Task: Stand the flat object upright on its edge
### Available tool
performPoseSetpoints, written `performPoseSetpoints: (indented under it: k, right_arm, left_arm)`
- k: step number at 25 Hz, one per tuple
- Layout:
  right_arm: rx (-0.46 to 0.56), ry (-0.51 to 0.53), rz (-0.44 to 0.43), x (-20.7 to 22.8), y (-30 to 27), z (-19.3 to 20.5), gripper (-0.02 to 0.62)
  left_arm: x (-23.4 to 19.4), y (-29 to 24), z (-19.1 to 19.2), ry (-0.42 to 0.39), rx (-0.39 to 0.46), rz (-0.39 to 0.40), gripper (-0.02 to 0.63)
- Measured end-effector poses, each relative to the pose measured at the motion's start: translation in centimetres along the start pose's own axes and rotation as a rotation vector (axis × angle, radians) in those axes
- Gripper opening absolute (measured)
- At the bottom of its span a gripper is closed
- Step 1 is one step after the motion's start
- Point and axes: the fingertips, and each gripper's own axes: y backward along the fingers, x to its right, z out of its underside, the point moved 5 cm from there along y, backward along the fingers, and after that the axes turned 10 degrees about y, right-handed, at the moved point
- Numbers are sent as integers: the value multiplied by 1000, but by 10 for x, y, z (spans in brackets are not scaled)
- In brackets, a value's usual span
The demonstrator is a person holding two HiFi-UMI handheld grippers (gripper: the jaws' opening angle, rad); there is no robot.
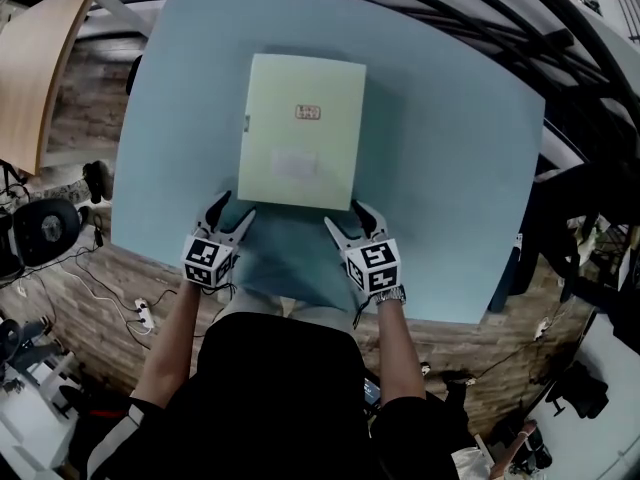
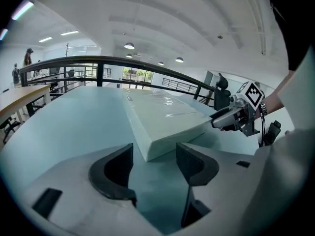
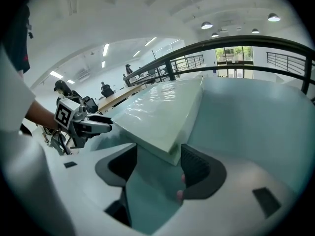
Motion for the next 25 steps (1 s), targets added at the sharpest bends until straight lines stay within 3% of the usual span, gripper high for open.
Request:
performPoseSetpoints:
  k: [6,25]
  right_arm:
    - [-21,28,2,0,-8,0,256]
    - [-92,116,20,6,-23,7,265]
  left_arm:
    - [3,-10,-1,-24,-46,79,255]
    - [4,-23,-3,-55,-59,131,281]
